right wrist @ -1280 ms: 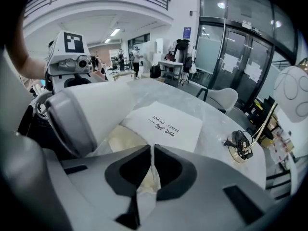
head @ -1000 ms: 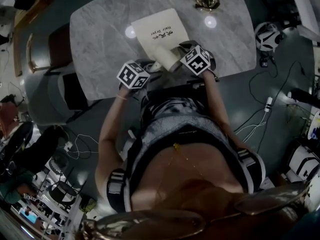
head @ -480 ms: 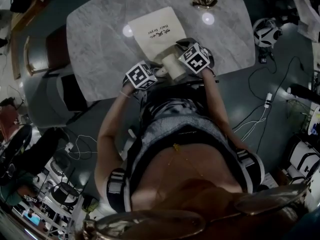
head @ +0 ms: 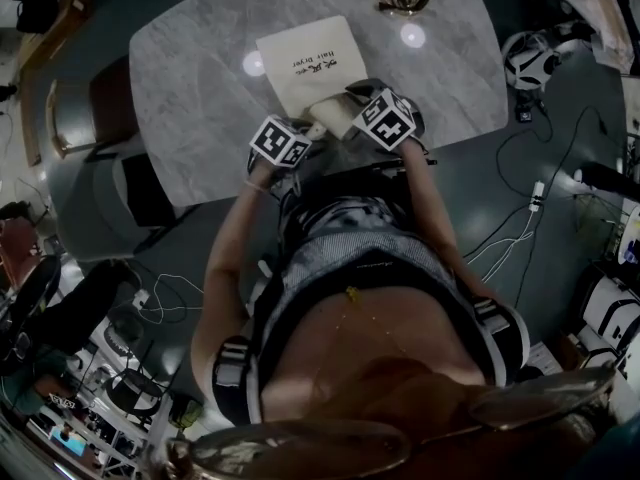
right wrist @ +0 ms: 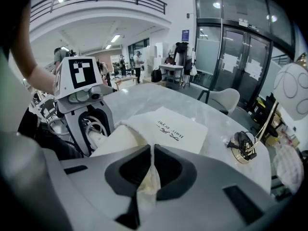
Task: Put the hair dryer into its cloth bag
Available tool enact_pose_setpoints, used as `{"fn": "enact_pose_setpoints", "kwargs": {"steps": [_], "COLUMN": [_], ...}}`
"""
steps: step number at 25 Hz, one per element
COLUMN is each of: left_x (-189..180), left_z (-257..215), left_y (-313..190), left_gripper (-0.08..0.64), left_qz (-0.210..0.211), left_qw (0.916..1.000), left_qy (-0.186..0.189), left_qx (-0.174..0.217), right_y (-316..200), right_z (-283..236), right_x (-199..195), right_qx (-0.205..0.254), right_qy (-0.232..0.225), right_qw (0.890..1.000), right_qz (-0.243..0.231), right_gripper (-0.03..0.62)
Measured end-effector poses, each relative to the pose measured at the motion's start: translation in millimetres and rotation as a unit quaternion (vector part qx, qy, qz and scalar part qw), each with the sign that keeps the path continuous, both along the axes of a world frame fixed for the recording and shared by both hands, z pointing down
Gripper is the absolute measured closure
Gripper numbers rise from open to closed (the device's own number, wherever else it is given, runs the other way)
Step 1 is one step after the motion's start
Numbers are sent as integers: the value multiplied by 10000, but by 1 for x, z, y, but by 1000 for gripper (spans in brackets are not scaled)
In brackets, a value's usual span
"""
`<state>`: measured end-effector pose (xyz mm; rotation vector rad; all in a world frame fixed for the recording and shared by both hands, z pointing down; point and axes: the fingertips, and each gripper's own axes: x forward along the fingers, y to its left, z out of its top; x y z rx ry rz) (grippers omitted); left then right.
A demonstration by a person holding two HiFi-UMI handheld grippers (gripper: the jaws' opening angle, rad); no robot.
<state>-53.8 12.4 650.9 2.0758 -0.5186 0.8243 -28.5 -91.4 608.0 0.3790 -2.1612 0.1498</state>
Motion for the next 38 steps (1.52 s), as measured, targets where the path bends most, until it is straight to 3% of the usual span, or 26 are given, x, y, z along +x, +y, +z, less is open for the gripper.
{"fn": "enact_pose_setpoints", "kwargs": {"steps": [7, 16, 30, 38], "left_x": [-19, -35, -46, -51], "left_z": [13, 21, 50, 69], "left_y": [-9, -27, -63, -70], "left_gripper": [322, 321, 316, 313], "left_qz": [-1020, -2214, -3286, -3321], "left_qw": [9945, 9746, 9431, 9389], "left_qy": [-138, -23, -482, -899], "left_qx": [-192, -351, -159, -29], "right_y": [7, 16, 35, 44], "right_z": [0, 3, 14, 21], "right_x": [-8, -14, -22, -23], "right_qx": [18, -10, -116, -213], "right_qy": [-26, 39, 136, 218], "right_qw": [9998, 9993, 9975, 9964], "right_qz": [-192, -376, -680, -789], "right_gripper": [515, 515, 515, 515]}}
